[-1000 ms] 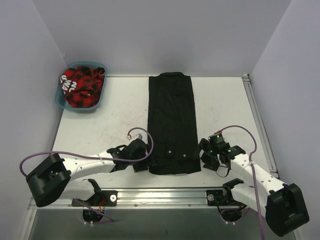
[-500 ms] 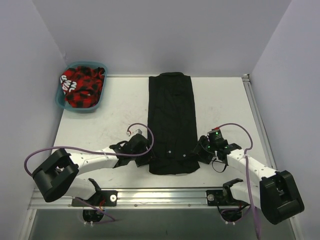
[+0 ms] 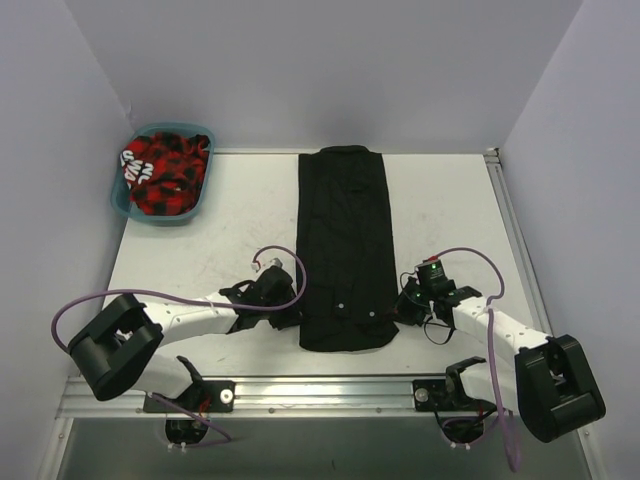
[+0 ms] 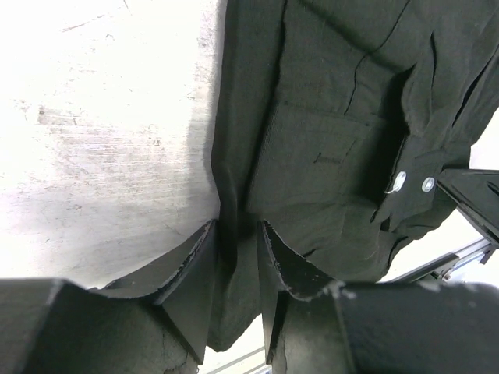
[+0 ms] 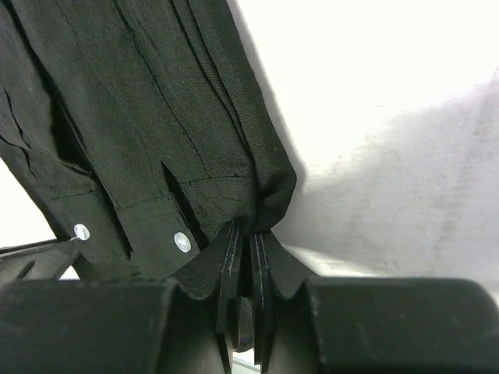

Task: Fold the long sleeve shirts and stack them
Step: Fold the shirt

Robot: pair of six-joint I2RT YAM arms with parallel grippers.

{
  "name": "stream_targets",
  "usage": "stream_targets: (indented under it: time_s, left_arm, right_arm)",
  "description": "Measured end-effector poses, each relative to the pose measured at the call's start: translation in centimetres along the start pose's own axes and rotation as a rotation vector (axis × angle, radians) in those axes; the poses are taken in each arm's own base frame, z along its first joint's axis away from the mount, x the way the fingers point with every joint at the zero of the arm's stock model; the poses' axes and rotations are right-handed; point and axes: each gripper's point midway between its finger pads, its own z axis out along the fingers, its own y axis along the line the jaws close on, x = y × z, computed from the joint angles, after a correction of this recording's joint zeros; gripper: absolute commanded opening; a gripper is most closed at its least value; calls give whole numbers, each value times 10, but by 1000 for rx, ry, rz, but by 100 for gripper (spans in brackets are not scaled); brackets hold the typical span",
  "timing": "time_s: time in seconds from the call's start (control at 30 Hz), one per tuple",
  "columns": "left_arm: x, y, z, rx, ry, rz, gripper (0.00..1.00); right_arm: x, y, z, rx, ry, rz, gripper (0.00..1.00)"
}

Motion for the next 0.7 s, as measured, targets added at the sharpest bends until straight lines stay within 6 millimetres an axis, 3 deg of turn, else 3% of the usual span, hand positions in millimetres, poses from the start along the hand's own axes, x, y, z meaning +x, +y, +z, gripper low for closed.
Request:
stream_targets:
  time_s: [0.4,0.53,0.7]
  left_arm:
    - [-4,-6,6,22,-18,-4,39]
    - [-5,-9,9,30,-24,-7,34]
    - [-6,-9,13,31,-27,-9,16]
  right_arm:
    - [2,-2,-1,5,11,-29,2]
    - [2,-2,-1,4,11,-34,2]
    - [3,-2,-2,4,13,-41,0]
